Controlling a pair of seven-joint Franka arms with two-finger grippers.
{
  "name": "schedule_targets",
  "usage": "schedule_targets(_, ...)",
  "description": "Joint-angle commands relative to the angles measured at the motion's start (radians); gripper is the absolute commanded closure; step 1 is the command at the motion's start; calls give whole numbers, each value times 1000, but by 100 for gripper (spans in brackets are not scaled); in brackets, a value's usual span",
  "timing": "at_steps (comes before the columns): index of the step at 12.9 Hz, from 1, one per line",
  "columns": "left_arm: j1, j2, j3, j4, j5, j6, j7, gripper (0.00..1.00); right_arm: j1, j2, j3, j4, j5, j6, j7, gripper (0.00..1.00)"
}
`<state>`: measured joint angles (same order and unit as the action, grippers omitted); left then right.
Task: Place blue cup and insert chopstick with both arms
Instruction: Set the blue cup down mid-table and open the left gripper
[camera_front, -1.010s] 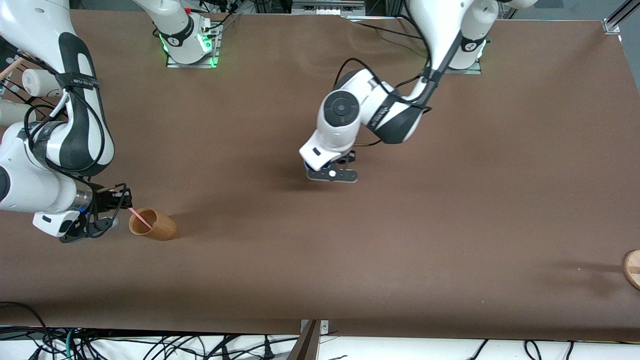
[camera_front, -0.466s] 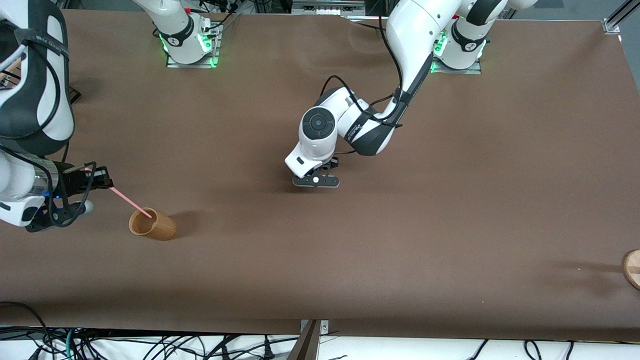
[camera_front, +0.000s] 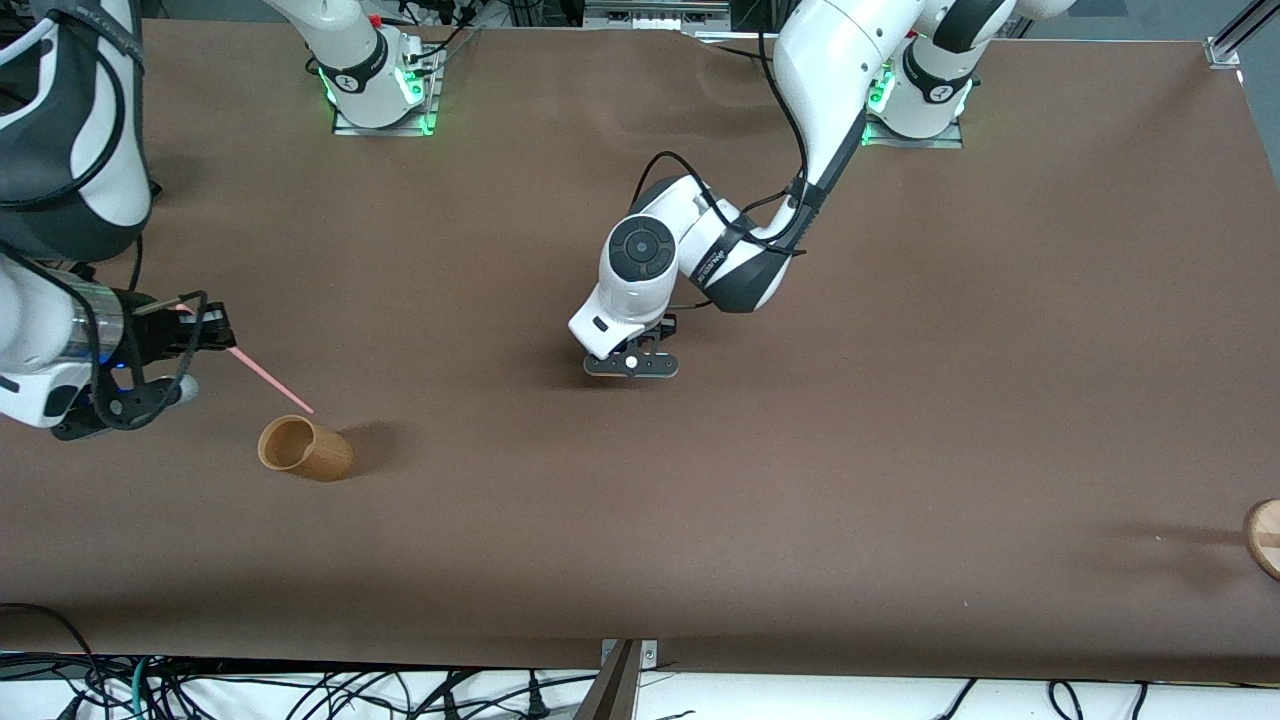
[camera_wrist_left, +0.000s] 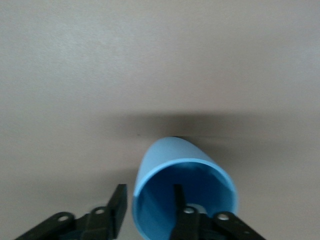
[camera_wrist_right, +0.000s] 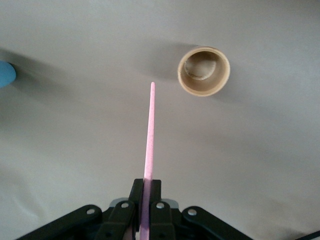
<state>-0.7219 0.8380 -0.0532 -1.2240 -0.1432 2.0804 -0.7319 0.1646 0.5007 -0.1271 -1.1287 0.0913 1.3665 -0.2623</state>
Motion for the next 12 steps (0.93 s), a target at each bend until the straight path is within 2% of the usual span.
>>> schedule_targets(1, 25, -87, 6, 11, -49, -86, 26, 0, 76, 2, -5, 24, 4, -17, 153, 100)
schedule_targets(3, 91, -175, 9, 11, -39, -193, 106, 0, 143, 2, 0, 24, 7, 12, 276, 100)
schedule_targets(6, 220, -281, 10, 3, -35, -262, 259, 0, 223, 5, 0, 24, 10, 45, 420, 100)
schedule_targets(10, 424, -391, 15, 0, -32, -406, 428, 0, 329, 13, 1, 23, 11, 69, 593, 100)
schedule_targets(12, 495, -434, 15, -2, 15, -483, 555, 0, 354, 21, 27, 21, 16, 104, 676, 100)
